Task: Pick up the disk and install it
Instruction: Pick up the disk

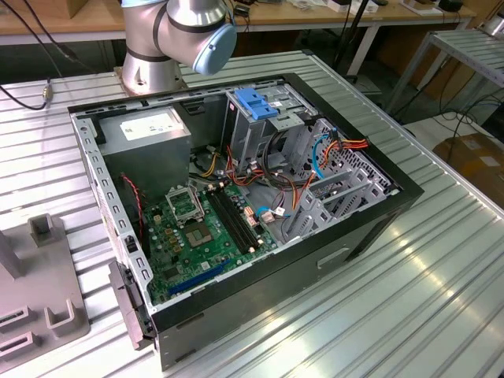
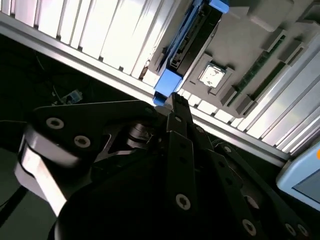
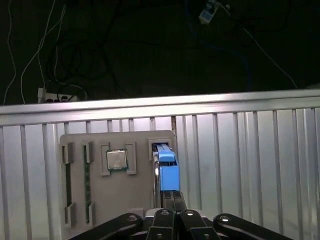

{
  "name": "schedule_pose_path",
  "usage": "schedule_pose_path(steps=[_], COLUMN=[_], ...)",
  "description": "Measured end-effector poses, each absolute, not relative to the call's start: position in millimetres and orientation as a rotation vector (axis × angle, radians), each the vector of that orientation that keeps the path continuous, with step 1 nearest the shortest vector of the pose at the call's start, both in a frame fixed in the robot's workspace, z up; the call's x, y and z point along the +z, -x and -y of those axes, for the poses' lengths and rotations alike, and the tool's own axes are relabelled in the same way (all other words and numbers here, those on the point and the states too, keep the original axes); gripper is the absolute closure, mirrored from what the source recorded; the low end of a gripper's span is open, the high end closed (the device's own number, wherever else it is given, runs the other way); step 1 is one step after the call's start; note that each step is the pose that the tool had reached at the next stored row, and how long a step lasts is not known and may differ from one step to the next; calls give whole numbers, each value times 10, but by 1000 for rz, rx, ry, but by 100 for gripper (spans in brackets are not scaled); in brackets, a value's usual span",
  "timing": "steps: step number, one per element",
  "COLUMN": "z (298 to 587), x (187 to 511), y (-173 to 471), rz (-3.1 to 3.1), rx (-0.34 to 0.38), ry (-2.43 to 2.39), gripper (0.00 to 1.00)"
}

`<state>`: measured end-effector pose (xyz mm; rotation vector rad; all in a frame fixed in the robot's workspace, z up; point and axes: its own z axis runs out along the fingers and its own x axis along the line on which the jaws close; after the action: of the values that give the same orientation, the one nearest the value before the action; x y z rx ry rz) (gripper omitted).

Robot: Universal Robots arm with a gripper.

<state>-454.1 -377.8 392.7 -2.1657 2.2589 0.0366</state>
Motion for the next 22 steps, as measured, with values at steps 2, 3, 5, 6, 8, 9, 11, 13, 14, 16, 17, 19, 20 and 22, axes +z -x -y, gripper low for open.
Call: schedule_pose_path(steps=[2,3,5,6,8,9,11,13,14,16,17,19,20,22], z=[3778,3778,3778,3778,3776,3776,3776,3775,3775,3774,3773,3771,3771,3766], x=[3924,3921,3914,3910,3884,3860,3790,3753,3728,3695,3679,3618,3589,3529], y=[4540,4540,4541,4540,4541,4541,4541,4541,4541,4541,4541,4543,4549,4580], rz=[-2229,-2216,-2198,-2192,-2185,-2184,-2185,-2189,-2193,-2195,-2196,-2199,-2203,-2213], rx=[34,32,29,28,23,19,18,18,18,18,18,18,18,18], ry=[2199,2215,2235,2242,2253,2257,2258,2254,2250,2248,2247,2244,2240,2230], gripper=[90,90,89,83,76,76,68,68,59,52,51,44,44,44])
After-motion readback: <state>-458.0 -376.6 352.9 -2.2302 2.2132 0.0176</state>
